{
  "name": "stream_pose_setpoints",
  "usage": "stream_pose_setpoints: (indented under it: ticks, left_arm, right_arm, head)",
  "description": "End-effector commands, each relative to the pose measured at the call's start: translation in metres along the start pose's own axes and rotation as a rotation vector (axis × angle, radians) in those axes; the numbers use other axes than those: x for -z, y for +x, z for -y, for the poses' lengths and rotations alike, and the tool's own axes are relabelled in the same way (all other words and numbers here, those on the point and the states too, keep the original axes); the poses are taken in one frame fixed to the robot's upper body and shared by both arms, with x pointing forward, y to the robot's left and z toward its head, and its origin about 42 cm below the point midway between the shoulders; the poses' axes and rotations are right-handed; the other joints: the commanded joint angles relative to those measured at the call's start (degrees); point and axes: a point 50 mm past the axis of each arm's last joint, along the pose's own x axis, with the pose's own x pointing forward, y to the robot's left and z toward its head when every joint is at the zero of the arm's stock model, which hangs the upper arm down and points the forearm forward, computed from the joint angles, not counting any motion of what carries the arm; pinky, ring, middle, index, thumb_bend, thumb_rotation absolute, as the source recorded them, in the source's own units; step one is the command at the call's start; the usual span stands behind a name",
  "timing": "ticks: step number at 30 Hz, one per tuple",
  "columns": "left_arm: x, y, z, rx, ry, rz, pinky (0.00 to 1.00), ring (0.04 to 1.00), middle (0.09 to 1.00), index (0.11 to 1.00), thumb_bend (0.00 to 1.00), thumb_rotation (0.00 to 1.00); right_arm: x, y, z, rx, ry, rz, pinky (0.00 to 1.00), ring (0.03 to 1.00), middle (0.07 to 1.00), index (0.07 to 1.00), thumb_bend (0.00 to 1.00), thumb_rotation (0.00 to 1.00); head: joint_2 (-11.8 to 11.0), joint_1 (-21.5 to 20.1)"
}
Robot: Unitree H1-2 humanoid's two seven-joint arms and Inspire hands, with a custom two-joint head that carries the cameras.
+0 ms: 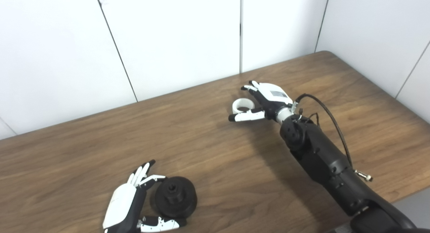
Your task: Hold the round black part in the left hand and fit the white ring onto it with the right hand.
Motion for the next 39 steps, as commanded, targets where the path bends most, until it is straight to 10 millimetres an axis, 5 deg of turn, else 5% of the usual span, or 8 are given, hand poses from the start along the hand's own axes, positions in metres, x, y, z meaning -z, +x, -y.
stream_pose_setpoints:
  ticks: [1,10,20,39]
  left_arm:
    - [-0.004,0.001,-0.008,-0.02,0.031,0.02,1.0,1.0,0.99,0.627,0.94,0.3]
    - [-0.005,0.0,-0.008,-0.02,0.025,0.02,1.0,1.0,0.991,0.627,0.94,0.32]
    - [-0.006,0.0,-0.01,-0.016,0.023,0.019,1.0,1.0,0.992,0.629,0.94,0.32]
    - [-0.009,0.002,-0.011,-0.017,0.026,0.019,1.0,1.0,0.99,0.626,0.93,0.32]
  right_arm:
    - [-0.007,0.009,0.03,0.069,-0.03,0.038,0.93,1.0,1.0,0.92,1.0,0.81]
    - [-0.003,0.012,0.032,0.014,-0.071,0.021,0.99,1.0,1.0,0.923,1.0,0.74]
    - [0.001,0.009,0.025,0.031,-0.074,0.042,0.98,1.0,1.0,0.816,1.0,0.58]
    - [-0.003,0.004,0.007,0.147,0.034,0.095,1.0,0.964,0.934,0.626,0.79,0.34]
  head:
    - [0.08,0.01]
    - [0.26,0.11]
    - [0.81,0.27]
    - [1.84,1.29]
